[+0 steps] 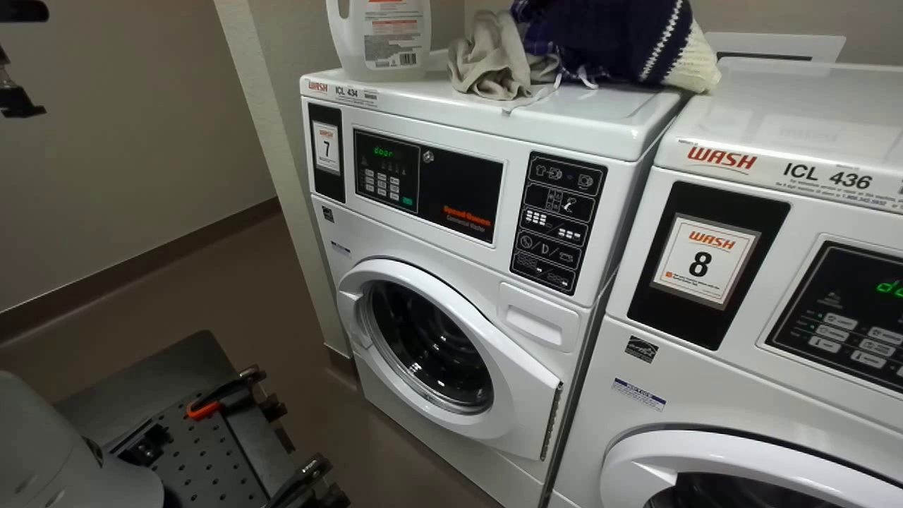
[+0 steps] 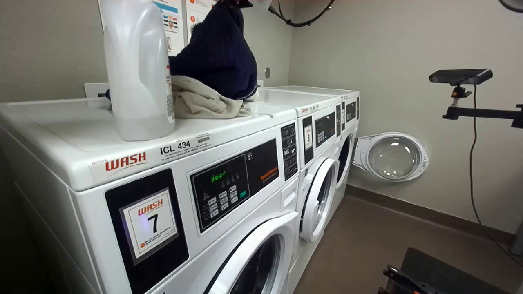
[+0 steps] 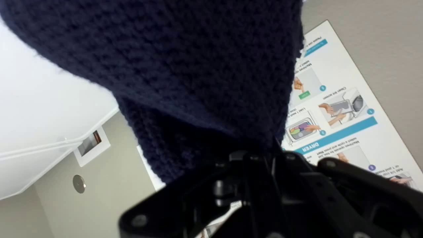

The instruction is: Move the blue cloth to the left

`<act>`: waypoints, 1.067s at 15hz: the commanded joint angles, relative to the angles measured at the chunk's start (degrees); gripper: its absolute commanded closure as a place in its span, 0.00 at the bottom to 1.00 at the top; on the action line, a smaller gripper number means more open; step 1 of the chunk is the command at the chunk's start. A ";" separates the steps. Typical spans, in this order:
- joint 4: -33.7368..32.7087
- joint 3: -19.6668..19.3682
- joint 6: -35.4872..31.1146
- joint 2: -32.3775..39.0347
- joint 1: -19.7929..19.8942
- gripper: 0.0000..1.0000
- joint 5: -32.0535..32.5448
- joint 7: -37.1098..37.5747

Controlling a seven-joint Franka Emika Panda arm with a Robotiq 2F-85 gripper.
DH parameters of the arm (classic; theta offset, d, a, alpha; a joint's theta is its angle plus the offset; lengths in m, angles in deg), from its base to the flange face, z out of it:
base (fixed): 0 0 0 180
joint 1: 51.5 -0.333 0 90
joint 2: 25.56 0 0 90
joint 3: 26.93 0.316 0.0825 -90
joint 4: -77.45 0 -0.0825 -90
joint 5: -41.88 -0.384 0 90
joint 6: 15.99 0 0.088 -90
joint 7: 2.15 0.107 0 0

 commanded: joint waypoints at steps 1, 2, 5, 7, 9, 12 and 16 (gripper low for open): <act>-12.93 0.26 2.40 6.61 -1.72 0.98 0.73 0.24; -15.57 0.45 2.53 8.07 -2.27 0.98 0.41 -0.21; -22.57 2.28 2.98 11.99 -3.47 0.98 -1.51 -2.77; -25.62 4.46 3.12 13.66 -3.61 0.98 -2.76 -4.67; -27.85 7.50 3.45 14.67 -3.44 0.98 -5.09 -7.76; -30.60 13.24 4.64 15.64 -3.14 0.98 -9.70 -14.92; -34.41 21.27 8.77 16.94 -3.33 0.98 -15.32 -25.81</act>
